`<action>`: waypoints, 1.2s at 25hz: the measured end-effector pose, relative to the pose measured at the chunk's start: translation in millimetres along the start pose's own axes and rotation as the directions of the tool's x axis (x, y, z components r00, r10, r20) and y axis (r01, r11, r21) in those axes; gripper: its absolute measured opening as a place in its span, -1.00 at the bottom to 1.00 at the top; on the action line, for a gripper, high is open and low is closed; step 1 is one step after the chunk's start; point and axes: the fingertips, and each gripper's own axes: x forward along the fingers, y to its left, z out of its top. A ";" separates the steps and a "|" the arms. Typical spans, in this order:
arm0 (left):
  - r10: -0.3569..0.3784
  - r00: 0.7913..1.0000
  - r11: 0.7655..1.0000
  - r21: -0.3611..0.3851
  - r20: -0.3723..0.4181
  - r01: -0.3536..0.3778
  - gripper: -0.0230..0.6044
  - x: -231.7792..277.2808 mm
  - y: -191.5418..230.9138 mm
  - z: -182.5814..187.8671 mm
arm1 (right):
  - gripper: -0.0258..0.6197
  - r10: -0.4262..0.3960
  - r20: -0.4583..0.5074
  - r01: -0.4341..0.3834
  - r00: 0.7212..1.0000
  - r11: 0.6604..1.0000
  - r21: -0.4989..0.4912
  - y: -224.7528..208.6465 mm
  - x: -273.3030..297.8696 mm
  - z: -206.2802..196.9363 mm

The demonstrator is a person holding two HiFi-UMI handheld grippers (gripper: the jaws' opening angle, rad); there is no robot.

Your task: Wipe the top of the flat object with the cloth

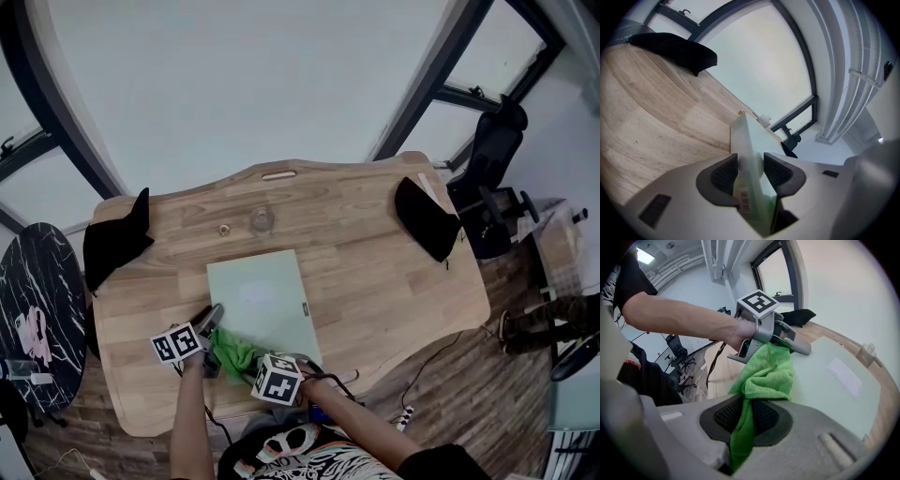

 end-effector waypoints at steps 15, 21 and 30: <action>-0.003 1.000 1.000 -0.002 -0.001 0.003 -0.36 -0.9 -0.1 0.2 | -0.74 -0.054 0.043 0.048 0.998 0.990 0.136 -28.0 -25.2 -22.7; -0.010 1.000 1.000 -0.005 -0.002 0.010 -0.36 0.1 0.9 0.1 | -0.75 -0.093 0.056 0.081 0.994 0.979 0.189 -42.0 -34.9 -34.6; -0.018 1.000 1.000 -0.010 -0.005 0.018 -0.35 0.1 -0.2 0.3 | -0.75 -0.151 0.069 0.129 0.986 0.958 0.258 -57.7 -50.2 -47.6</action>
